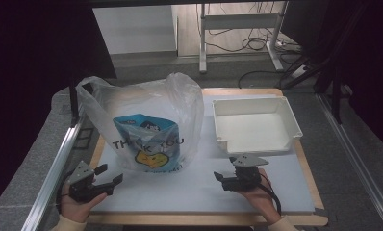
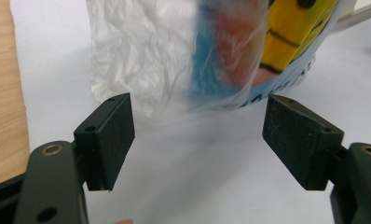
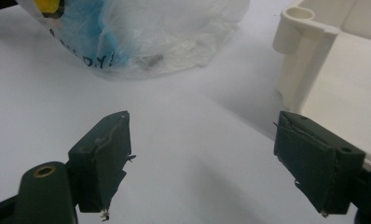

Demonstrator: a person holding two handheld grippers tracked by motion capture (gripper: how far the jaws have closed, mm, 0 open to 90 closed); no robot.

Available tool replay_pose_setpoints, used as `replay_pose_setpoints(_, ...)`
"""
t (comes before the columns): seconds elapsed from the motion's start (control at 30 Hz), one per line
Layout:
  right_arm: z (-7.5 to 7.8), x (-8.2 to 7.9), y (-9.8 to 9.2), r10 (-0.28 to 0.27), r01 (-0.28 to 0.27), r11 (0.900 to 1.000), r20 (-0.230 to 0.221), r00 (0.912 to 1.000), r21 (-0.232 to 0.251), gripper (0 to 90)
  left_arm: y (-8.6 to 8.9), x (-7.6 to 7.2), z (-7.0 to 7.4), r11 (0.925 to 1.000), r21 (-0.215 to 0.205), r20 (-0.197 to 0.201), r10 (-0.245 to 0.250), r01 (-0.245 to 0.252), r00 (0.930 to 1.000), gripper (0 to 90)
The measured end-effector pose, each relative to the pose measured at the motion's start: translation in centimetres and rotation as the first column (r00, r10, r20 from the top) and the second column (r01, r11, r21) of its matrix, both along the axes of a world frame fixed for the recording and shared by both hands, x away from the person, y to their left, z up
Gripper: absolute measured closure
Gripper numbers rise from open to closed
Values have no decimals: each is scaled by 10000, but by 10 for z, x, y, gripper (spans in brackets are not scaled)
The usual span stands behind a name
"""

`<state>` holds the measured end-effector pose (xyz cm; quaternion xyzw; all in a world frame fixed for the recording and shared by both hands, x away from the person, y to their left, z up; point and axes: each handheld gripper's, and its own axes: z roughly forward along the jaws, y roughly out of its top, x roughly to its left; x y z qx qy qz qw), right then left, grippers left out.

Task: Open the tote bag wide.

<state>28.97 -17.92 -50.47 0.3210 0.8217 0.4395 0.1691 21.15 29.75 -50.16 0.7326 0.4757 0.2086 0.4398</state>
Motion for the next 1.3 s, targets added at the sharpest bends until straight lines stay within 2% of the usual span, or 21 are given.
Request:
replay_pose_setpoints(0.07,0,-1,1,33,-33,10000,13,10000,-8,191,1,0,4,10000,-25,44,11,-10,10000,251)
replay_pose_setpoints(0.1,0,-1,0,45,-45,10000,22,10000,15,191,2,-1,11,9998,-177,118,47,-45,9999,249)
replay_pose_setpoints(0.23,0,-1,-1,31,-31,9999,-29,10000,111,191,5,-2,24,9994,-325,207,100,-94,9997,237)
replay_pose_setpoints(0.47,-1,-2,0,85,-84,9999,-73,9999,109,191,12,-5,40,9982,-597,321,98,-79,9994,226)
replay_pose_setpoints(0.57,-2,-1,1,58,-56,9999,-119,9999,153,191,14,-5,48,9970,-770,370,112,-83,9993,227)
replay_pose_setpoints(0.63,-4,1,2,87,-84,9999,-269,9996,107,191,16,-4,58,9956,-941,466,81,-36,9989,228)
replay_pose_setpoints(0.8,-5,1,4,107,-106,9999,-227,9997,20,191,18,-1,76,9952,-983,644,91,-27,9979,224)
replay_pose_setpoints(0.83,-5,1,4,97,-96,10000,-234,9997,19,191,18,-1,76,9952,-983,644,91,-27,9979,216)
replay_pose_setpoints(0.9,-6,2,3,62,-61,10000,-282,9996,50,191,19,2,87,9934,-1149,877,156,-54,9960,216)
replay_pose_setpoints(1.17,-4,1,2,-39,40,10000,-234,9997,41,191,17,12,119,9942,-1075,1311,160,-18,9912,208)
replay_pose_setpoints(1.3,-4,0,1,-81,81,10000,-221,9997,10,191,16,16,129,9935,-1134,1384,136,22,9903,207)
